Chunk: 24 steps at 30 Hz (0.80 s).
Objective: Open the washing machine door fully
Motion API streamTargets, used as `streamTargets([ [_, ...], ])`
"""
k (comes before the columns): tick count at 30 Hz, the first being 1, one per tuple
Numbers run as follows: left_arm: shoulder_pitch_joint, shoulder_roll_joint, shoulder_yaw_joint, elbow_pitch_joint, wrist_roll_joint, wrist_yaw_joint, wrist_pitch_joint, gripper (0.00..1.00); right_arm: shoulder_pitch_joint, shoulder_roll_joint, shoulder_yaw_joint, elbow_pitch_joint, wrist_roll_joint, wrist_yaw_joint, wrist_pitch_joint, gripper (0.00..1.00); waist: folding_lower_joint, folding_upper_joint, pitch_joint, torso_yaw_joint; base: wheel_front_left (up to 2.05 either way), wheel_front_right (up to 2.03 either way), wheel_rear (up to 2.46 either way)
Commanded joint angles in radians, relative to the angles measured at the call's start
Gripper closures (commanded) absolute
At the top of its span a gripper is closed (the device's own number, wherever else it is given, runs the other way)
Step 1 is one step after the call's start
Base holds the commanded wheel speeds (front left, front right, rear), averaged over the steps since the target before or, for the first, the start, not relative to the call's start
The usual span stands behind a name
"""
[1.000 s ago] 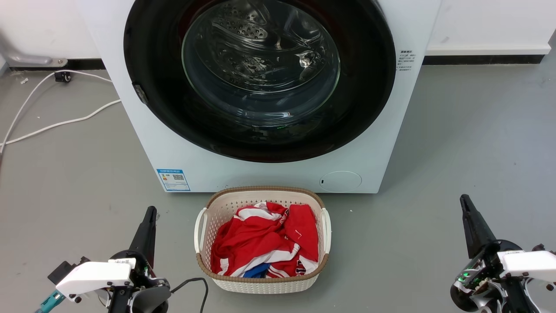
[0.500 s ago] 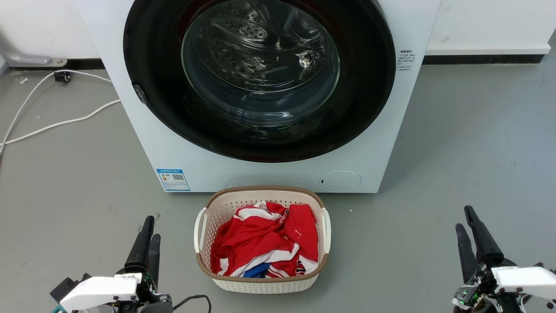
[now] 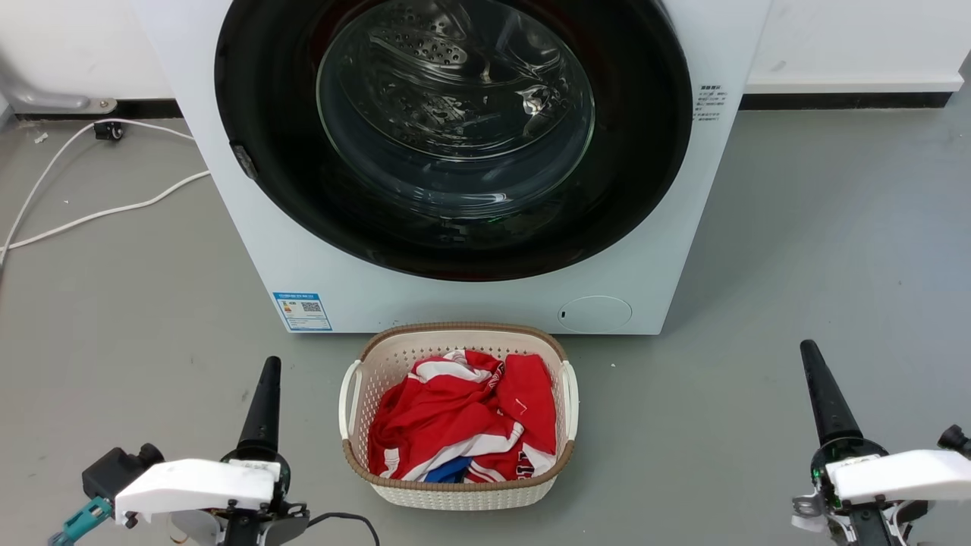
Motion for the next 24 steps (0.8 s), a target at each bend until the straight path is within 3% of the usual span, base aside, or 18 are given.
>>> streamTargets([
  [1,-0.007,0.002,-0.009,-0.030,0.062,0.011,-0.013,0.00,-0.008,-0.002,0.007,-0.033,-0.071,0.002,-0.013,0.00,-0.0001,0.0000,0.001,0.000,0.00,0.00,0.00],
  [24,0.021,0.028,-0.099,-0.092,0.496,0.112,-0.097,0.00,0.033,-0.001,0.042,-0.128,-0.571,0.002,-0.096,0.00,-0.0001,0.0000,0.002,0.004,0.00,0.00,0.00],
])
